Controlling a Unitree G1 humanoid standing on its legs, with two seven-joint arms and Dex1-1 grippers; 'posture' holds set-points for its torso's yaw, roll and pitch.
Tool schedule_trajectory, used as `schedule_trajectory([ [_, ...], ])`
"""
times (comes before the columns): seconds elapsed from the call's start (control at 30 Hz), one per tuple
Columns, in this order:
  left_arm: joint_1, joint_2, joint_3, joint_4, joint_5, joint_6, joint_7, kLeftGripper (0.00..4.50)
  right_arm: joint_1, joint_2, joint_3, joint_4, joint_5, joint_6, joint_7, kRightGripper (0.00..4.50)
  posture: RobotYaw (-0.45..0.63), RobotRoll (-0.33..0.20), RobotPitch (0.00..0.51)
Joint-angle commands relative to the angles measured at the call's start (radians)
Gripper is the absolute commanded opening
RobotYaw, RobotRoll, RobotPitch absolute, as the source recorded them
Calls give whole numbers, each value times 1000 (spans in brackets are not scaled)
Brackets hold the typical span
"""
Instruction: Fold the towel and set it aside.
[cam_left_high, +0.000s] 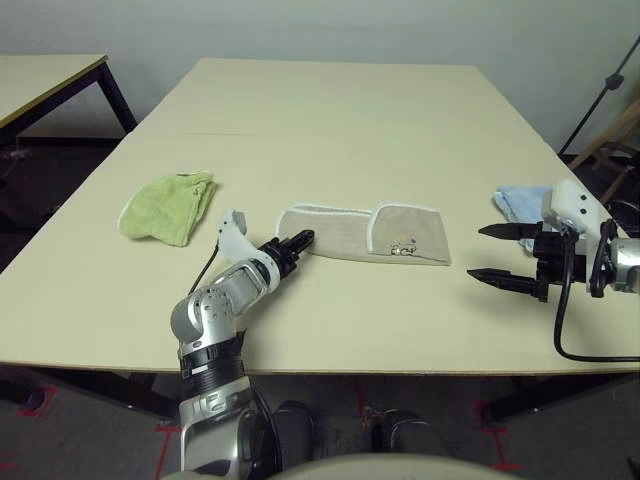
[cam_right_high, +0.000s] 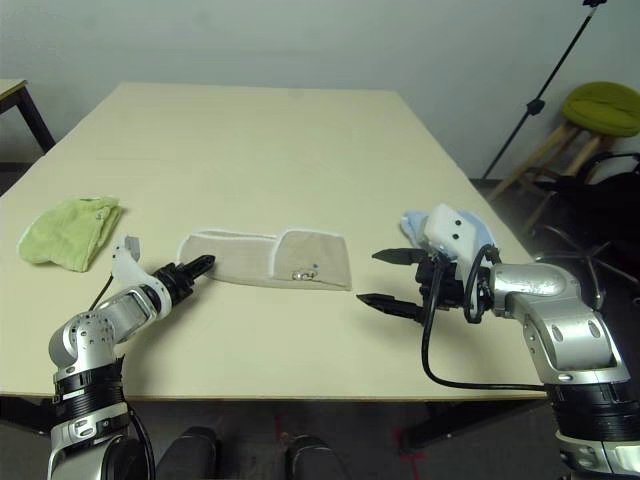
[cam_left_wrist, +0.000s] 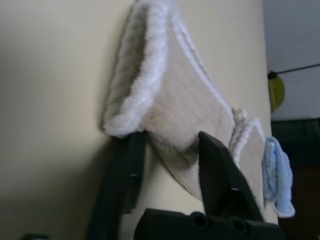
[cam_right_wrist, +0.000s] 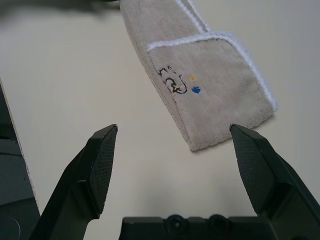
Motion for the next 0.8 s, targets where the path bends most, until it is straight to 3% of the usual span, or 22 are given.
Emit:
schedule_trajectory([
  [0.03, 26, 8, 8, 21, 1, -36, 26, 967, -10, -3, -1, 4, 5, -8, 5, 4500, 34, 0, 49],
  [0.13, 36, 25, 12, 3, -14, -51, 22, 32, -13, 3, 6, 14, 3, -16, 8, 4500, 46, 0, 46],
  [0.47, 67, 184, -85, -56, 13, -140, -85, 32, -34, 24, 36, 59, -15, -41, 12, 4500, 65, 0, 47],
  [0.6, 48, 243, -194, -108, 6, -166, -193, 32, -37, 19, 35, 78, -24, -50, 19, 4500, 65, 0, 46],
  [0.8, -49, 258, -408, -167, -46, -122, -369, 32, -31, 13, 24, 89, -31, -56, 16, 4500, 59, 0, 39],
])
